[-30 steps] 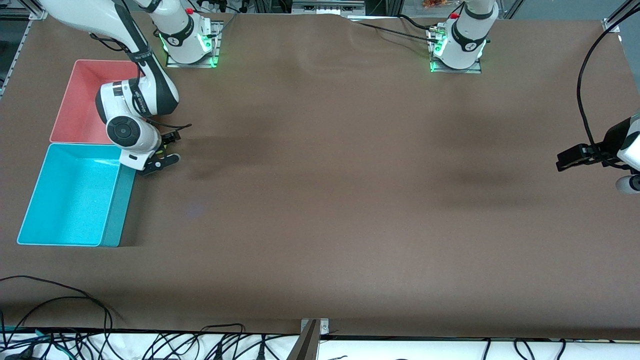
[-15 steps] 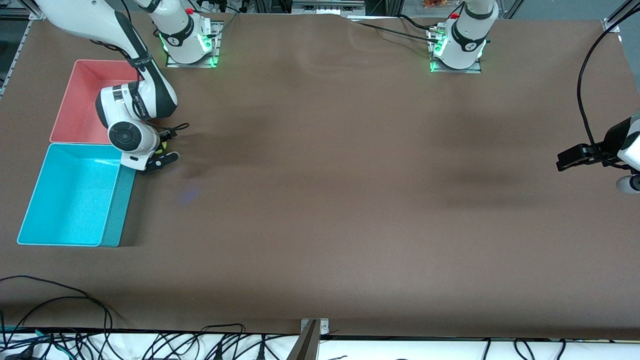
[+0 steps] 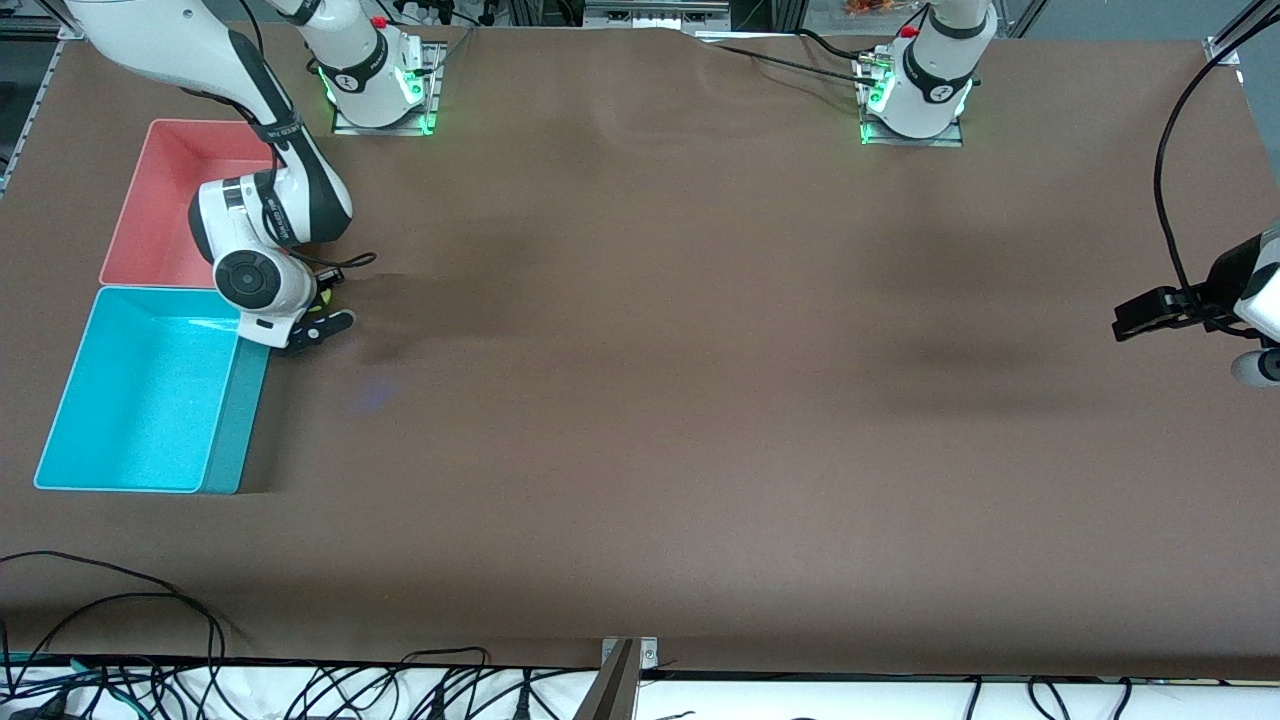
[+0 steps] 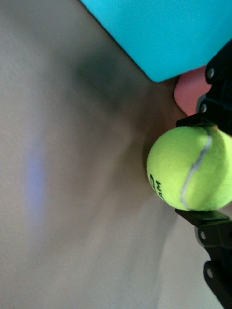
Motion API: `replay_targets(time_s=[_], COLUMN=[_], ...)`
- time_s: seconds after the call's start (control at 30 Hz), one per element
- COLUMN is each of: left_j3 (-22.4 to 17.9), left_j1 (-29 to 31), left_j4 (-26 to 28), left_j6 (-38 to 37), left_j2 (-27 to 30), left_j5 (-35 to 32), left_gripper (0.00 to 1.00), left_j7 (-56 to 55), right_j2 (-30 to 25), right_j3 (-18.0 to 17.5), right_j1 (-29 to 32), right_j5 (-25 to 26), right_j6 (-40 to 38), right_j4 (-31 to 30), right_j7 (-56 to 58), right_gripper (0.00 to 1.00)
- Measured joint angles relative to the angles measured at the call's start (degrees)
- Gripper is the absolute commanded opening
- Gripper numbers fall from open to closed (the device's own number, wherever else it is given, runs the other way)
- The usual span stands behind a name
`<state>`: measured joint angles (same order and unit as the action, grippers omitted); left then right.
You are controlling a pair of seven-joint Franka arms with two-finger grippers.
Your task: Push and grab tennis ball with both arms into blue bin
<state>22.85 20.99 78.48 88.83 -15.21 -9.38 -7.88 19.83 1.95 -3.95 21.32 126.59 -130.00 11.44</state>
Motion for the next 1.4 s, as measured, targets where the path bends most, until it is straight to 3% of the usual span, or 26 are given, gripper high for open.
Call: replay_targets(time_s=[0.23, 0.33, 0.4, 0.93, 1.4], left_j3=[0.0, 0.0, -0.1, -0.2, -0.2], left_j1=[0.0, 0.0, 0.0, 0.0, 0.0], left_j4=[0.0, 0.0, 0.0, 0.0, 0.0], left_j6=[0.0, 0.0, 0.0, 0.0, 0.0], left_j2=[0.0, 0.0, 0.0, 0.0, 0.0], left_j5=[0.0, 0.0, 0.0, 0.0, 0.0], left_gripper=[1.0, 1.0, 1.0, 1.0, 1.0], left_j7=[0.0, 0.0, 0.0, 0.0, 0.0], right_j2=[0.0, 0.0, -0.1, 0.7, 6.4], right_j3=[-0.1, -0.3, -0.6, 1.2, 1.6], right_j1=[-0.1, -0.5, -1.2, 2.1, 10.9], right_j5=[-2.9, -5.9, -8.0, -6.7, -6.2], right_j6=[-12.1, -18.8, -25.7, -30.5, -22.6], right_j4=[7.6, 12.7, 19.3, 27.4, 28.4], right_j7=[-0.1, 0.0, 0.0, 4.7, 8.1], right_gripper=[0.27, 0.27, 0.28, 0.28, 0.28])
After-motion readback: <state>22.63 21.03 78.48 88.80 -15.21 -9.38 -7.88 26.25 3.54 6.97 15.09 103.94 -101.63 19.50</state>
